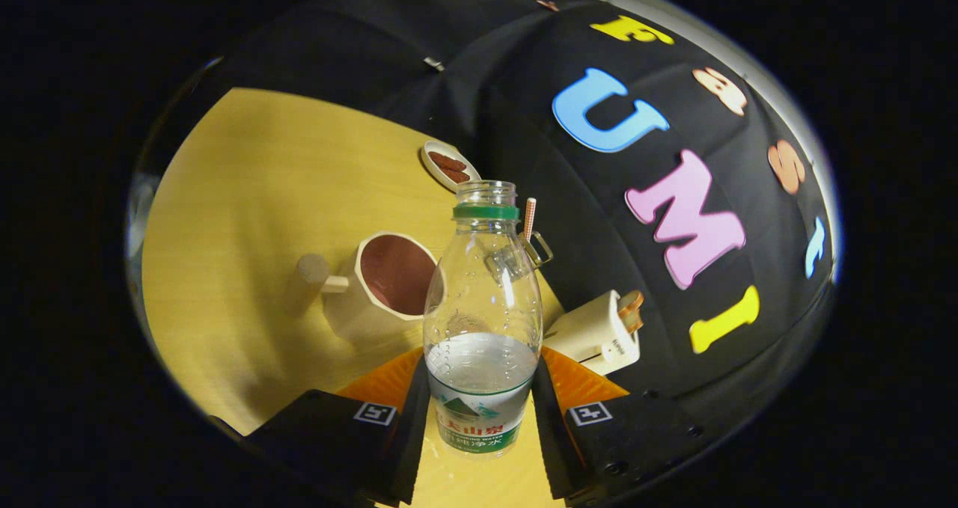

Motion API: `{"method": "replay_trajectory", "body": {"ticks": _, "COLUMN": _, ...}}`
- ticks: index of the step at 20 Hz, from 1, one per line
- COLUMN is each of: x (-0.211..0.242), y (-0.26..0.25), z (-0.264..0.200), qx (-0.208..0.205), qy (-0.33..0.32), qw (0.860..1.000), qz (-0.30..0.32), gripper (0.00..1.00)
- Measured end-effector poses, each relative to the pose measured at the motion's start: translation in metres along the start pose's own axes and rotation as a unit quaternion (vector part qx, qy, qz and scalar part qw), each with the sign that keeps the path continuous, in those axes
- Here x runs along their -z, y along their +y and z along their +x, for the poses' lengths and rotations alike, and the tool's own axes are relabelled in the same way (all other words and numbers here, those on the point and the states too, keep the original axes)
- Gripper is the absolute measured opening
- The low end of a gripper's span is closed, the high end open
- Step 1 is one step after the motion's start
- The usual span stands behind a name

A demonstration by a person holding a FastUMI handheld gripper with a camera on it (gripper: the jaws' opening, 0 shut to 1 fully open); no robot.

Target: Take the bottle from table, then pour the juice into the cup, finally place the bottle on the coaster

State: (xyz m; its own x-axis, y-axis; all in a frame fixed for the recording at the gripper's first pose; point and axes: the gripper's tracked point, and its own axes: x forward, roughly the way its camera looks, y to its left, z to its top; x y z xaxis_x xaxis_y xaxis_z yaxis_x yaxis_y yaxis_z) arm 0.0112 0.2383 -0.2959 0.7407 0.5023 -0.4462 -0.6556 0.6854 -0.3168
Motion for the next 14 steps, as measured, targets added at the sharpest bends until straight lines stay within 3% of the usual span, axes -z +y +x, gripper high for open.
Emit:
{"method": "replay_trajectory", "body": {"ticks": 5, "x": 0.004, "y": -0.022, "z": 0.007, "qx": -0.017, "qy": -0.033, "qw": 0.987, "qz": 0.156, "gripper": 0.69}}
{"method": "replay_trajectory", "body": {"ticks": 9, "x": -0.031, "y": -0.029, "z": 0.009, "qx": -0.095, "qy": -0.1, "qw": 0.947, "qz": 0.289, "gripper": 0.7}}
{"method": "replay_trajectory", "body": {"ticks": 11, "x": -0.043, "y": -0.051, "z": 0.015, "qx": -0.095, "qy": -0.135, "qw": 0.932, "qz": 0.323, "gripper": 0.7}}
{"method": "replay_trajectory", "body": {"ticks": 14, "x": -0.054, "y": -0.073, "z": 0.031, "qx": -0.082, "qy": -0.162, "qw": 0.927, "qz": 0.329, "gripper": 0.7}}
